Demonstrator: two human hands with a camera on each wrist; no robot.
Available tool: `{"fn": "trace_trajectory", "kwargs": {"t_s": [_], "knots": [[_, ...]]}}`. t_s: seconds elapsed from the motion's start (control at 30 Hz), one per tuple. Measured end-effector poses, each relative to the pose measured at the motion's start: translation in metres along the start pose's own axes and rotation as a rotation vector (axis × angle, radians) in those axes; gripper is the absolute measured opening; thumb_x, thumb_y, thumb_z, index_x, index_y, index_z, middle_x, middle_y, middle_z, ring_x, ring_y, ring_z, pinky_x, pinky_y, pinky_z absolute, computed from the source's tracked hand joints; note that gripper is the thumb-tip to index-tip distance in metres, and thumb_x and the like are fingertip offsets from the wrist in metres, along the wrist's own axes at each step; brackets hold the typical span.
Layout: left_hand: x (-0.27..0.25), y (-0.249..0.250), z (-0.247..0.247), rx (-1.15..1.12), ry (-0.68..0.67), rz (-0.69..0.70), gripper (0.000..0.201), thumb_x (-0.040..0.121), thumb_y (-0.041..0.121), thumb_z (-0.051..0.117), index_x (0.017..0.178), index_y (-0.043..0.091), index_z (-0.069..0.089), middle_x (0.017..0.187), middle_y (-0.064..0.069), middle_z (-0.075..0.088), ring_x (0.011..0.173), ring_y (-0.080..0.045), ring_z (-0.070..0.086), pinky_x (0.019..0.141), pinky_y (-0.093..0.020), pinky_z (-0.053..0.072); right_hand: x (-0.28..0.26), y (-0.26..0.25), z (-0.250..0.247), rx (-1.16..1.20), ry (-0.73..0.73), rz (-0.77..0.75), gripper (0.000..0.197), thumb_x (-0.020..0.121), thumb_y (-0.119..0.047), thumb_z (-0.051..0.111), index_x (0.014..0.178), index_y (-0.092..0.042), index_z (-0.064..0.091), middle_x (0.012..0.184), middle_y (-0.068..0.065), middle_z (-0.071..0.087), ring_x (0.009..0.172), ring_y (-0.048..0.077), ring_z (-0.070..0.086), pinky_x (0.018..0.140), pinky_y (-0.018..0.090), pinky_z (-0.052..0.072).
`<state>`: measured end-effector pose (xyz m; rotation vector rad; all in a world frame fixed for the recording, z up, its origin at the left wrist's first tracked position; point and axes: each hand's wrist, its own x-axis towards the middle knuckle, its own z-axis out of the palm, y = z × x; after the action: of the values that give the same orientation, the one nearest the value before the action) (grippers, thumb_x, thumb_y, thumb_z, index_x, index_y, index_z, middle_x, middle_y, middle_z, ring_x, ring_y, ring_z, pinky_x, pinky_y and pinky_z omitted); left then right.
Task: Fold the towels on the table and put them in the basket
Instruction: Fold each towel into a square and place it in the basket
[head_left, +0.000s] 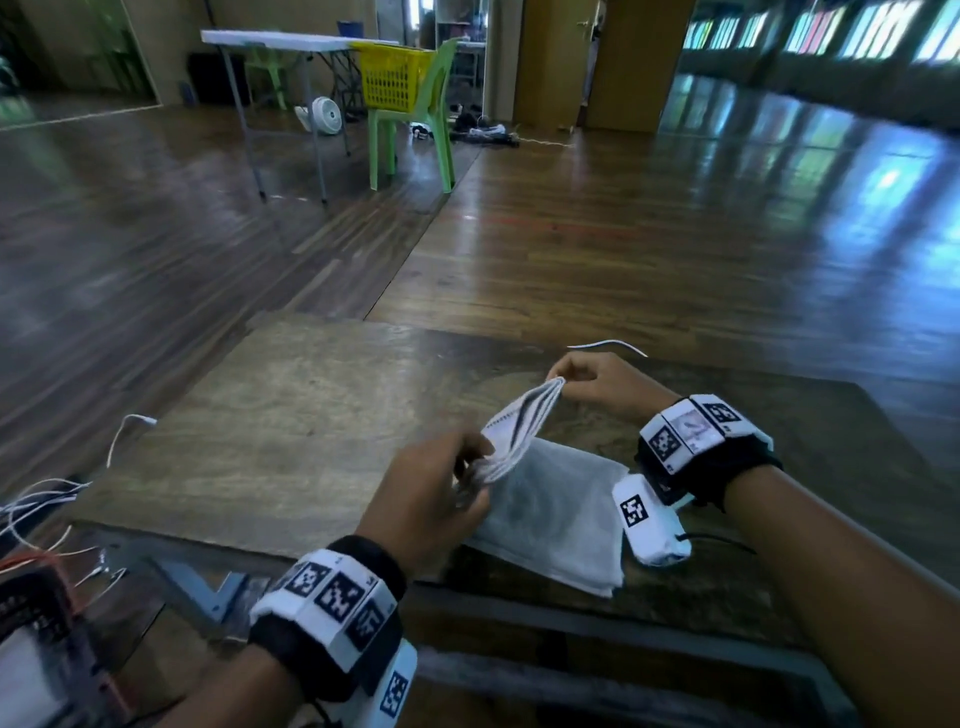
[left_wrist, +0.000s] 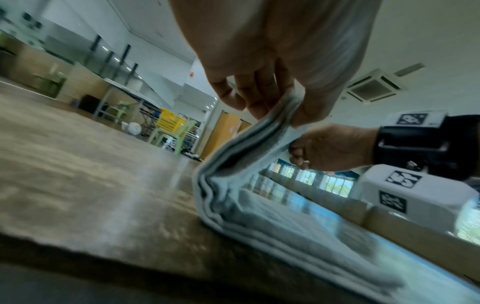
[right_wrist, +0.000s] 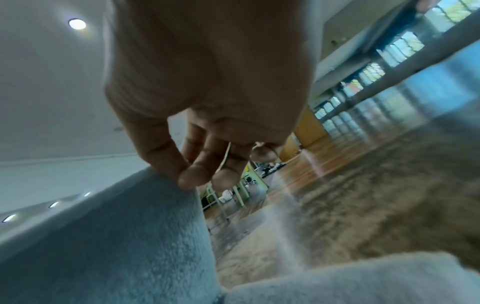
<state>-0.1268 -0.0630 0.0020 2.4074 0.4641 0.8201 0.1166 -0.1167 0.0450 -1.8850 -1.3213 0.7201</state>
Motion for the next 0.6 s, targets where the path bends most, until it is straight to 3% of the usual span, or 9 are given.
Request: {"fn": "trace_trajectory", "kwargs": {"t_s": [0.07, 0.13, 0.2, 0.3, 0.5, 0.6], "knots": [[0.0, 0.007, 0.021, 0.018, -0.044, 0.039, 0.021, 0.073, 0.029, 0.054, 0.092, 0.023, 0.059, 0.084, 0.016, 0.056, 0.076, -0.008, 0.055, 0.067, -0.018, 0.04, -0.008, 0.016, -0.003, 0.096, 0.007, 0.057, 0.025, 0.088, 0.006, 0.049, 0.073, -0.01, 0.06, 0.072, 0.014, 0.058, 0.053, 0.004, 0.056, 0.056, 0.016, 0.046], [-0.003, 0.015, 0.04, 0.058, -0.117, 0.06, 0.021, 0.073, 0.035, 0.051, 0.09, 0.026, 0.058, 0.084, 0.015, 0.06, 0.078, -0.01, 0.057, 0.069, -0.023, 0.041, -0.017, 0.028, -0.006, 0.127, 0.035, 0.099, 0.031, 0.088, 0.007, 0.043, 0.069, -0.009, 0.06, 0.069, 0.01, 0.056, 0.052, 0.006, 0.055, 0.051, 0.012, 0.044], [-0.006, 0.022, 0.057, 0.133, -0.17, 0.099, 0.018, 0.074, 0.039, 0.05, 0.089, 0.03, 0.055, 0.084, 0.012, 0.063, 0.077, -0.013, 0.059, 0.071, -0.025, 0.038, -0.025, 0.041, -0.009, 0.114, 0.051, 0.137, 0.027, 0.09, 0.002, 0.046, 0.069, -0.008, 0.061, 0.07, 0.009, 0.057, 0.057, 0.011, 0.053, 0.05, 0.01, 0.043], [-0.009, 0.032, 0.076, 0.208, -0.21, 0.152, 0.018, 0.071, 0.041, 0.049, 0.086, 0.032, 0.051, 0.079, 0.012, 0.062, 0.072, -0.013, 0.058, 0.071, -0.022, 0.034, -0.032, 0.06, -0.014, 0.069, 0.034, 0.175, 0.017, 0.088, -0.001, 0.057, 0.074, -0.009, 0.062, 0.076, 0.007, 0.061, 0.056, 0.003, 0.055, 0.053, 0.008, 0.044], [-0.008, 0.044, 0.099, 0.28, -0.242, 0.164, 0.018, 0.066, 0.038, 0.052, 0.083, 0.03, 0.053, 0.074, 0.012, 0.062, 0.067, -0.012, 0.058, 0.067, -0.023, 0.028, -0.036, 0.084, -0.016, -0.11, -0.005, 0.247, 0.008, 0.086, -0.009, 0.062, 0.081, -0.016, 0.06, 0.081, 0.0, 0.063, 0.068, 0.008, 0.056, 0.064, 0.017, 0.046], [-0.007, 0.046, 0.098, 0.279, -0.338, 0.16, 0.025, 0.07, 0.039, 0.061, 0.093, 0.029, 0.06, 0.085, 0.011, 0.068, 0.08, -0.013, 0.061, 0.075, -0.027, 0.034, -0.041, 0.092, -0.011, -0.238, 0.036, 0.269, 0.007, 0.083, -0.02, 0.066, 0.088, -0.014, 0.064, 0.084, -0.003, 0.062, 0.08, 0.011, 0.057, 0.073, 0.025, 0.043]]}}
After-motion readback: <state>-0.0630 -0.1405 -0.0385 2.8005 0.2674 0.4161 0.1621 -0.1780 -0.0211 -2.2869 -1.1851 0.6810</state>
